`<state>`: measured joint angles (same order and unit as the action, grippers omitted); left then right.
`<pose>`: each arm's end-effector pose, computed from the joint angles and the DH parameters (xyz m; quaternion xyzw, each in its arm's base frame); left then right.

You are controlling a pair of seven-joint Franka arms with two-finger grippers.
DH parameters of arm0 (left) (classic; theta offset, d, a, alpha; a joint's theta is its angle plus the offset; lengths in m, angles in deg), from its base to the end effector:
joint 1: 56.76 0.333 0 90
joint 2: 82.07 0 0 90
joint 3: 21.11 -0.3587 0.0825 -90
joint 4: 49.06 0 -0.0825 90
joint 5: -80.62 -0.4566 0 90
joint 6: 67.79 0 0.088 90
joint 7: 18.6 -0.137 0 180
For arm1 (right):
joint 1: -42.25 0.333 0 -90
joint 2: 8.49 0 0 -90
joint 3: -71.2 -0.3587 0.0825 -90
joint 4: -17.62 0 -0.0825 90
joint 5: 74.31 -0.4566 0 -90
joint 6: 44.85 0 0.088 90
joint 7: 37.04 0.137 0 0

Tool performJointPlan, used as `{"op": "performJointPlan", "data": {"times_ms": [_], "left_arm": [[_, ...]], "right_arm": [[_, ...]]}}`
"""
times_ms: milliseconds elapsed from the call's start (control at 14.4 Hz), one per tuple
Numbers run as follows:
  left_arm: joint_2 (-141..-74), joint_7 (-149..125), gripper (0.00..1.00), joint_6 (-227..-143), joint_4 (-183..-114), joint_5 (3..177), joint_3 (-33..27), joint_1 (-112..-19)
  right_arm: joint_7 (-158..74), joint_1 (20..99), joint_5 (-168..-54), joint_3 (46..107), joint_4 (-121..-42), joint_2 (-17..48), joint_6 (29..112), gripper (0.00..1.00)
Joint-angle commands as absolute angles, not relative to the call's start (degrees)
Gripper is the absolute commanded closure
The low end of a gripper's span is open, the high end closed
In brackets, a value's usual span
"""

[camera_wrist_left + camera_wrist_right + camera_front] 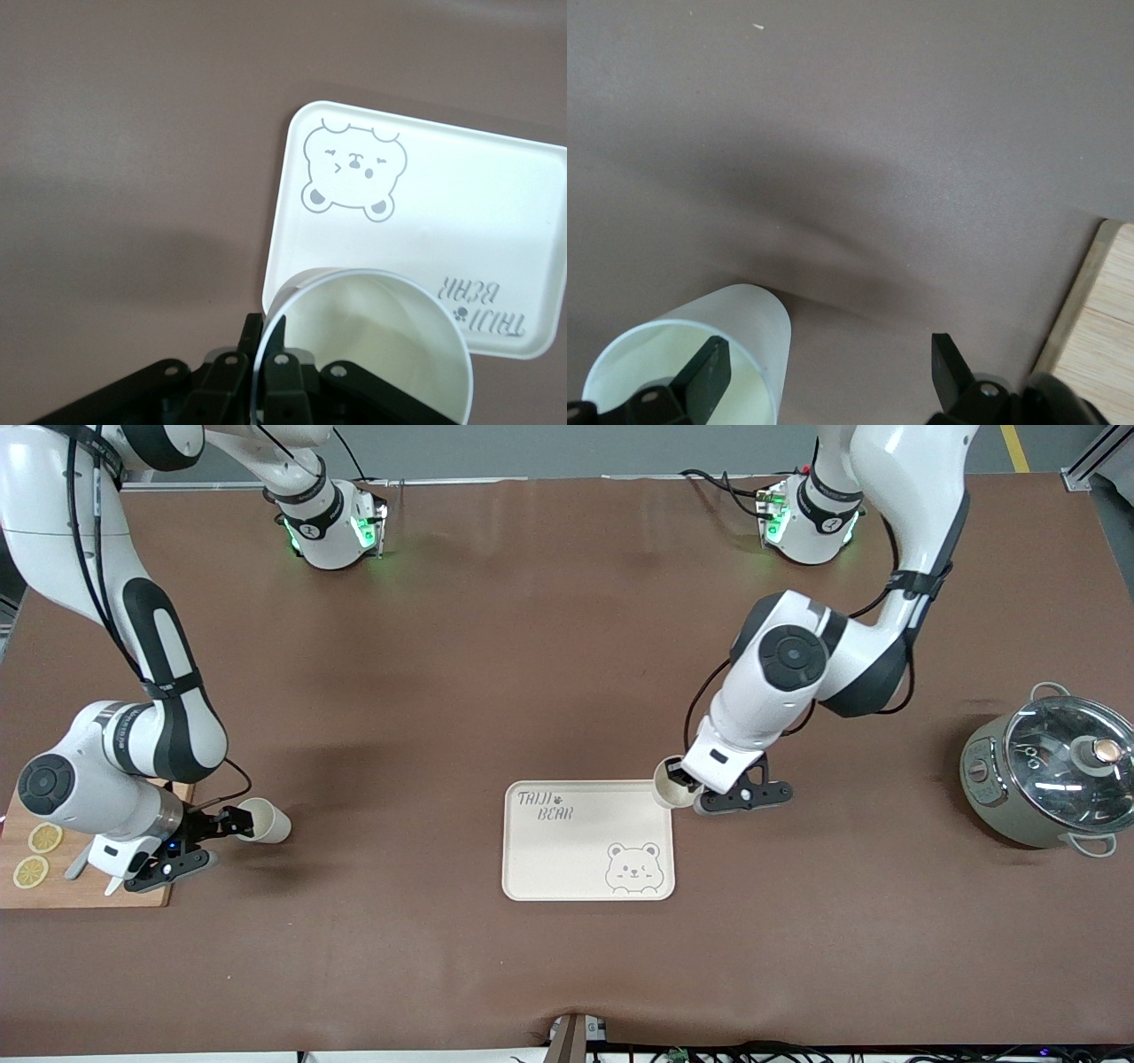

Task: Place white IKEA cup upright on tray with both arms
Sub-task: 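Carry the cup with the left gripper over the white tray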

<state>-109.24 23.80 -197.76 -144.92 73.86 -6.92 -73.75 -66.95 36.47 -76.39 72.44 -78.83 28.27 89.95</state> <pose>0.6705 -0.3772 0.3187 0.9944 0.0798 0.0505 0.0470 0.7564 -0.0905 0.1841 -0.9820 -0.1882 -0.0154 0.0018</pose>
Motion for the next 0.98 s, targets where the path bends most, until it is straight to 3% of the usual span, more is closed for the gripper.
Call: {"op": "performJointPlan", "data": {"times_ms": [0,906], "left_arm": [[-112.38,27.01,1.00,-197.69,-142.22,70.69,-6.87,-74.60],[-122.49,34.47,1.00,-212.45,-140.47,64.37,-7.93,-76.97]], "right_arm": [[-69.21,36.27,-76.86,72.34,-80.20,28.08,92.43,0.00],[-69.21,36.36,-76.86,72.34,-80.46,28.16,93.05,0.00]]}}
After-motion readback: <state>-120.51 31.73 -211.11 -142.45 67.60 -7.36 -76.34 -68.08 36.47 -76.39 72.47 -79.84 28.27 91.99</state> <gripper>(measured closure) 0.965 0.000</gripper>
